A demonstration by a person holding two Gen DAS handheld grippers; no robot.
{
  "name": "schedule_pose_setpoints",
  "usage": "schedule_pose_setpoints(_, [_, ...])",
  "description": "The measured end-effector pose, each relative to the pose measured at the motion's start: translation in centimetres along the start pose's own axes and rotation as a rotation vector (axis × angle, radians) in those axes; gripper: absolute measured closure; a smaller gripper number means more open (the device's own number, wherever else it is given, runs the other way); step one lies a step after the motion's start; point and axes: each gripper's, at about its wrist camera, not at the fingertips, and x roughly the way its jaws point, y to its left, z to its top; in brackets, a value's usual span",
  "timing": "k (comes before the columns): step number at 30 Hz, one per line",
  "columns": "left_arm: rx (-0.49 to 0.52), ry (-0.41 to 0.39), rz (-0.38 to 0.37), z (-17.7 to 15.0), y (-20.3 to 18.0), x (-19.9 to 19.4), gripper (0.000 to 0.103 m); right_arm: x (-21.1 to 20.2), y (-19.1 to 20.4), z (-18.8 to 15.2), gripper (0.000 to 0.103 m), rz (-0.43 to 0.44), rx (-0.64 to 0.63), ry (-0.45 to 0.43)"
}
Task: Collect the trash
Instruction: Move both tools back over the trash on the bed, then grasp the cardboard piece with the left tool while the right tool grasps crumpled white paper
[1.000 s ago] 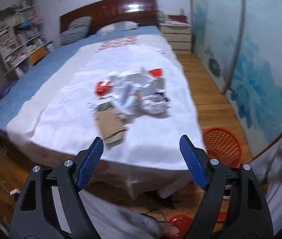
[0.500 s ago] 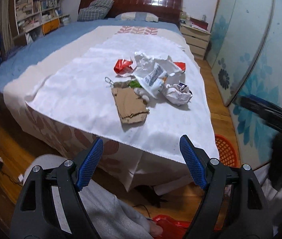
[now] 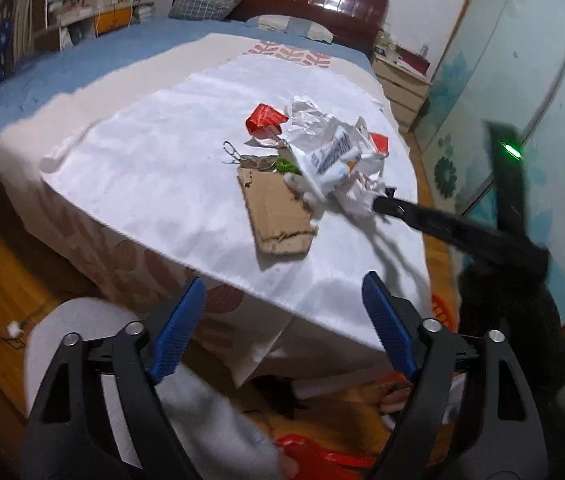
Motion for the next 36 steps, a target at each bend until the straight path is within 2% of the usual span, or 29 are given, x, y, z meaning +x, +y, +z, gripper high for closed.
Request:
schedule_pose_setpoints(3, [-0.061,0.055,-0.099,1.8,1.1,3.3,0.021,-3.0,0.1,0.0,0.090,0.039,0.022,-0.046])
schedule_pose_setpoints(4, [-0.086,0.073,-0.106,2.3,1.5,4.6,0.021,-4.0,0.1,0.0,0.090,0.051,0.036,-0.065])
schedule_pose_setpoints(8, [-0.139,0.134,-0.041,3.5,2.3,9.4,0.022,-6.5,-0.2,0.0,0.090,0.052,0.039,-0.087])
schedule_pose_setpoints(10, [-0.128,0.127,-0.004,3.5,1.8,9.9,0.023,-7.6,-0.6,0.0,0.090,0.059,0.054,-0.099])
schedule_pose_setpoints(11, [-0.100,0.113,0.038,3.6,1.1,9.8,0.028,-8.0,-0.7,0.1,0.090,0.065,0.058,-0.104])
schedule_pose_setpoints(13, [-0.070,0.096,0.087,3.6,0.6,9.6,0.067,-9.0,-1.0,0.1,0.090,0.075,0.070,-0.121])
schedule_pose_setpoints(16, [-0.110,0.092,0.056,3.9,1.4,9.3,0.087,-9.9,-1.3,-0.1,0.090,0.081,0.076,-0.137])
schedule_pose_setpoints(18, [-0.138,0.081,0.045,4.0,1.9,8.9,0.094,-10.4,-1.3,-0.3,0.090,0.081,0.076,-0.141])
schedule_pose_setpoints(26, [-0.160,0.091,0.020,4.2,2.7,8.5,0.094,-11.4,-2.5,-1.1,0.090,0.078,0.102,-0.142])
schedule_pose_setpoints(30, [-0.180,0.096,0.035,3.7,3.2,8.1,0.086,-11.6,-3.2,-1.5,0.090,0.079,0.117,-0.142])
schedule_pose_setpoints(36, [-0.199,0.085,0.048,3.5,4.2,7.0,0.085,-11.6,-4.1,-2.0,0.090,0.081,0.141,-0.140])
